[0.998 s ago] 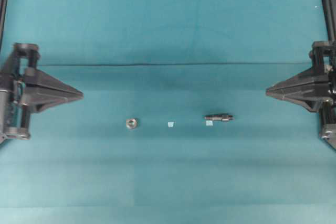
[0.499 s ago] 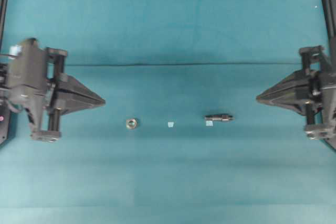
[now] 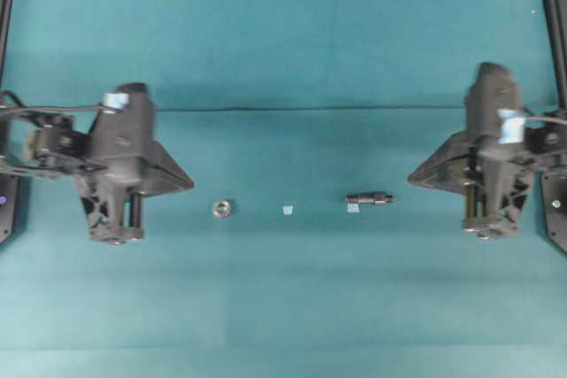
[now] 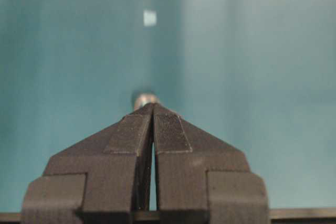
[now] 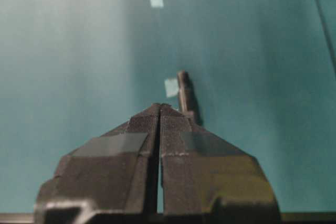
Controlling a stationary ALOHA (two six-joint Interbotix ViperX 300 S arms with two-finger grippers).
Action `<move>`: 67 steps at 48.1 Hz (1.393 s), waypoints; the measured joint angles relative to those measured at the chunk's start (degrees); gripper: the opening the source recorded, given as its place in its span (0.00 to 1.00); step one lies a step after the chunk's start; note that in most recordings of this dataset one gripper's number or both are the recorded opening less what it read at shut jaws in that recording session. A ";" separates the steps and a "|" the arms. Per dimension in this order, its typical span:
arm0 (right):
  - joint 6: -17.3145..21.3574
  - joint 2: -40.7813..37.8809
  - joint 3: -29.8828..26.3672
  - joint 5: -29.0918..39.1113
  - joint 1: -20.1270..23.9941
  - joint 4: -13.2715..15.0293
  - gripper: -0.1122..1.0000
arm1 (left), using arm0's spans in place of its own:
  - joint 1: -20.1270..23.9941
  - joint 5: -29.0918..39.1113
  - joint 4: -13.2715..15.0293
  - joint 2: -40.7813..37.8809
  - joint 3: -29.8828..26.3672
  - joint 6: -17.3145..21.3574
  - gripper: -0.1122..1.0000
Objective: Insert the washer onto the shaft with both hands.
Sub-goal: 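Move both grippers inward toward the washer and the threaded shaft, then lower left gripper over the washer and right gripper over the shaft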
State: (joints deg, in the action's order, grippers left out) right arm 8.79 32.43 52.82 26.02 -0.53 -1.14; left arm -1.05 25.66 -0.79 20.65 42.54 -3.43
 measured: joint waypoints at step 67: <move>-2.29 -19.25 -8.61 6.86 -0.88 1.23 0.04 | -0.53 3.16 -0.18 -16.88 -8.35 1.32 0.12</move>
State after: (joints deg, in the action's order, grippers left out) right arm 6.50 13.18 44.21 32.87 -1.41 0.09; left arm -1.58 28.83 -0.97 3.78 34.19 -2.11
